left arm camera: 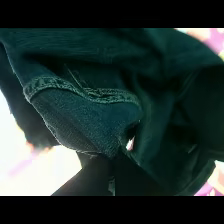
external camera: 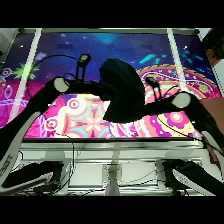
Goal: Fold the clothes and pants, and hang the long-sleeved shirts on hangers.
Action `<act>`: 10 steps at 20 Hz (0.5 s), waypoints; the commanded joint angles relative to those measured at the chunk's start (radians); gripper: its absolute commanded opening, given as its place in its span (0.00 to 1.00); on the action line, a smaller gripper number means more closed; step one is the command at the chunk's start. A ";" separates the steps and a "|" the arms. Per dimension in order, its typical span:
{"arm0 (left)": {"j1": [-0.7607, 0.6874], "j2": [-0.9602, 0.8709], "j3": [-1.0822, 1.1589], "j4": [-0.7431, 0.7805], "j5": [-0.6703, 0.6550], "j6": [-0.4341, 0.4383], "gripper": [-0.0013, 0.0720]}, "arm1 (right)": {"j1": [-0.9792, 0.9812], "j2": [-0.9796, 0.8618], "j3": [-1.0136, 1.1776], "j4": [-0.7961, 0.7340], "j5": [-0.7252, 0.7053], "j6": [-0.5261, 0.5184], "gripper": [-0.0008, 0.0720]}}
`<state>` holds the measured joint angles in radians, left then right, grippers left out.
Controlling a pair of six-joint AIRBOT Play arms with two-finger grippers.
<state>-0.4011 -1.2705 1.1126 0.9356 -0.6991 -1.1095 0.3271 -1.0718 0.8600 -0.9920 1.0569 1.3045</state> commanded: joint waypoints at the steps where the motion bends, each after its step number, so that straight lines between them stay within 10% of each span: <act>1: 0.000 0.123 0.001 0.030 -0.005 0.011 0.11 | 0.143 -0.099 0.000 0.000 -0.126 0.065 0.89; 10: 0.007 0.181 0.001 0.293 -0.080 0.008 0.11 | 0.209 -0.258 0.025 -0.032 -0.298 0.143 0.99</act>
<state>-0.3992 -1.0988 1.1126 1.0763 -0.7647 -1.0996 0.5228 -1.2903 0.8722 -0.9863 0.7963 1.4567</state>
